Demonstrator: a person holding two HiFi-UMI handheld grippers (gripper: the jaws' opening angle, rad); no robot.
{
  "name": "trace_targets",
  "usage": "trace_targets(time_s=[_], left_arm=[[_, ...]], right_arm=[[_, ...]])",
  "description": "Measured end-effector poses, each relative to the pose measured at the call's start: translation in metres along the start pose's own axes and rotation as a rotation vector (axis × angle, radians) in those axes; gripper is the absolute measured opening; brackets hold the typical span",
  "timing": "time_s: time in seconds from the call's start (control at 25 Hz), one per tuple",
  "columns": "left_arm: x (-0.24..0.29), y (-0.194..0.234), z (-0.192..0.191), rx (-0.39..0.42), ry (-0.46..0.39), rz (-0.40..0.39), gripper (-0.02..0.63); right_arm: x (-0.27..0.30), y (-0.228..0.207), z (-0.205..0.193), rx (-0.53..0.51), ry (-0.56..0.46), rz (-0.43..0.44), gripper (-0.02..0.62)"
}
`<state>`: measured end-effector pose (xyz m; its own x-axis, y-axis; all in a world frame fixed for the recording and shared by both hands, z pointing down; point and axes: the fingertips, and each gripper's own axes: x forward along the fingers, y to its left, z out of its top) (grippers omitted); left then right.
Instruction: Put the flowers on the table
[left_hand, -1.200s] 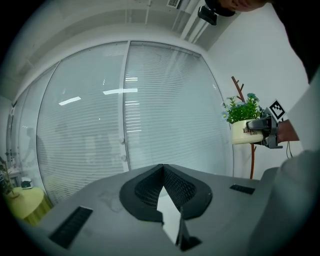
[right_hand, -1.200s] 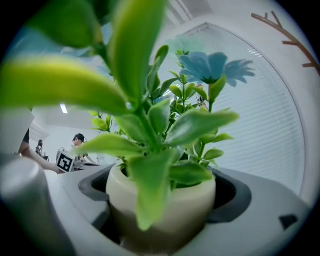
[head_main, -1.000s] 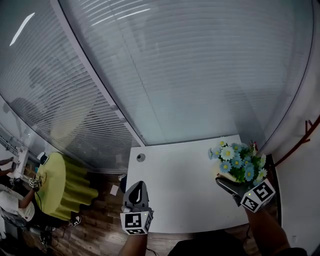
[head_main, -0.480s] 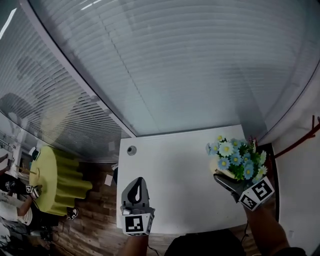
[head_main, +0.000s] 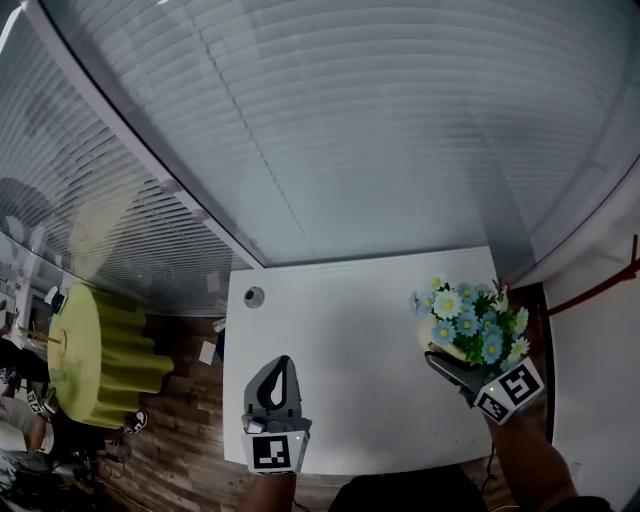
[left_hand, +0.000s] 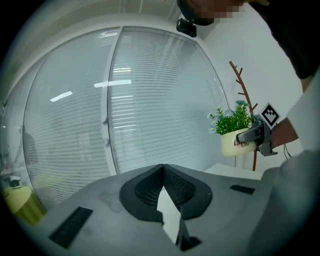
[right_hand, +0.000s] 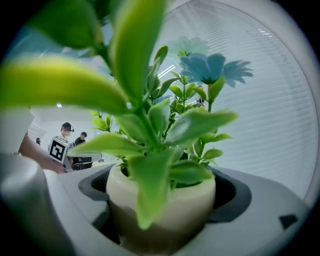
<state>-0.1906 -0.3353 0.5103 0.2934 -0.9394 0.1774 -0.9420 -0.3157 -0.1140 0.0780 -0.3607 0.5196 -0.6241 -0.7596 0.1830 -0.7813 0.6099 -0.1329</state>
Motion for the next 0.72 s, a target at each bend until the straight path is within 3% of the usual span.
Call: trace_targets(time_s=[0.72], left_arm=[[0.015,-0.025,-0.053,-0.057,0.090,0.000,0.003]], right_arm=[[0.014,-0.013,-0.062,0.007,0.022,-0.035,0.543]])
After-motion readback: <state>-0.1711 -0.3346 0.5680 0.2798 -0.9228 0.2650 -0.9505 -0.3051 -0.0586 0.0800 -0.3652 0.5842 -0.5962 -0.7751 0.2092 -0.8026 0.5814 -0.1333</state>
